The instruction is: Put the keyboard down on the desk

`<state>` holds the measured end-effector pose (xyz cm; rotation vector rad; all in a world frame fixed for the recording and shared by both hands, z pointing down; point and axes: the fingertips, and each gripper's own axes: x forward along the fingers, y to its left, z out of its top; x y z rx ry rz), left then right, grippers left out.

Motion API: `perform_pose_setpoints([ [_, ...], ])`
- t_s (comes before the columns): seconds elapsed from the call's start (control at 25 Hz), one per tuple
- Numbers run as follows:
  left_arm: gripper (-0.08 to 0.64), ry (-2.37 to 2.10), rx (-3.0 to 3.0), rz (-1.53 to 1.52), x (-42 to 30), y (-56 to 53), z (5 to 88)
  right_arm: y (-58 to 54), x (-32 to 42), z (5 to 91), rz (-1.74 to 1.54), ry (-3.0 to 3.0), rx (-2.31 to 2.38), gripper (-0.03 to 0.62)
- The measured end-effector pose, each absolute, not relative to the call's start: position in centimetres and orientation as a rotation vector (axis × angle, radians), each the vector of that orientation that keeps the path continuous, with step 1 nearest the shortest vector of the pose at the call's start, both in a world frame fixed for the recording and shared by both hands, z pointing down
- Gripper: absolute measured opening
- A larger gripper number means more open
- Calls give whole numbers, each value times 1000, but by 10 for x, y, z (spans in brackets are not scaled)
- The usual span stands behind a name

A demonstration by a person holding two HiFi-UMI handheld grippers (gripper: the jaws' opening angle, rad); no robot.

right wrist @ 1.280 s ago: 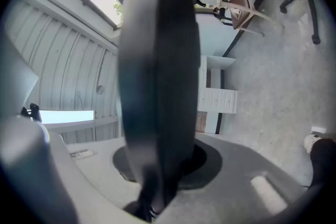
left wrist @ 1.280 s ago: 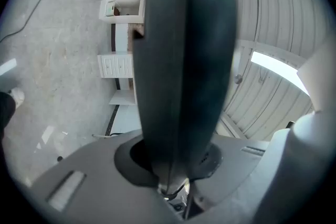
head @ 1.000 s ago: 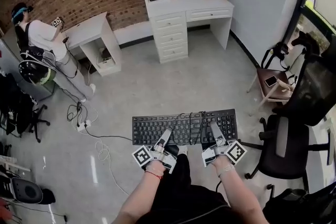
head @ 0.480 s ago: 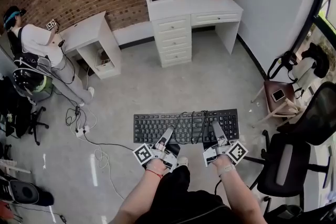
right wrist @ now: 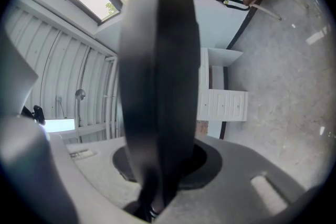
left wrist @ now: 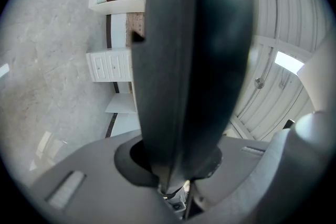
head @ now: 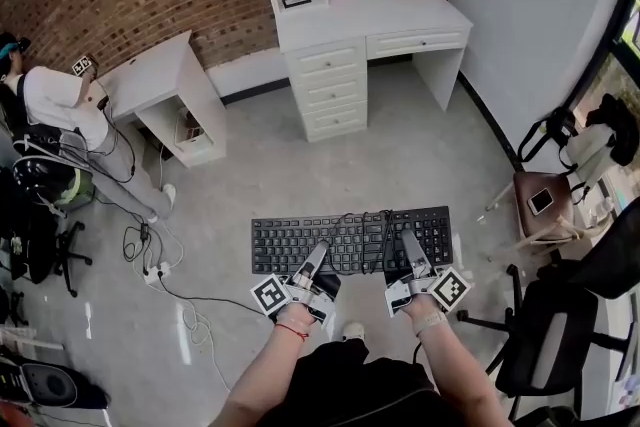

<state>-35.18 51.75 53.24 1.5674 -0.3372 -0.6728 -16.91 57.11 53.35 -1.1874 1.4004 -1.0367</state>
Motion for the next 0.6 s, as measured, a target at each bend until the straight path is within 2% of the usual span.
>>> perform_pose_setpoints([
  [0.6, 77, -364, 1527, -692, -318, 437, 548, 487, -134, 548, -1078, 1401, -1203, 74],
])
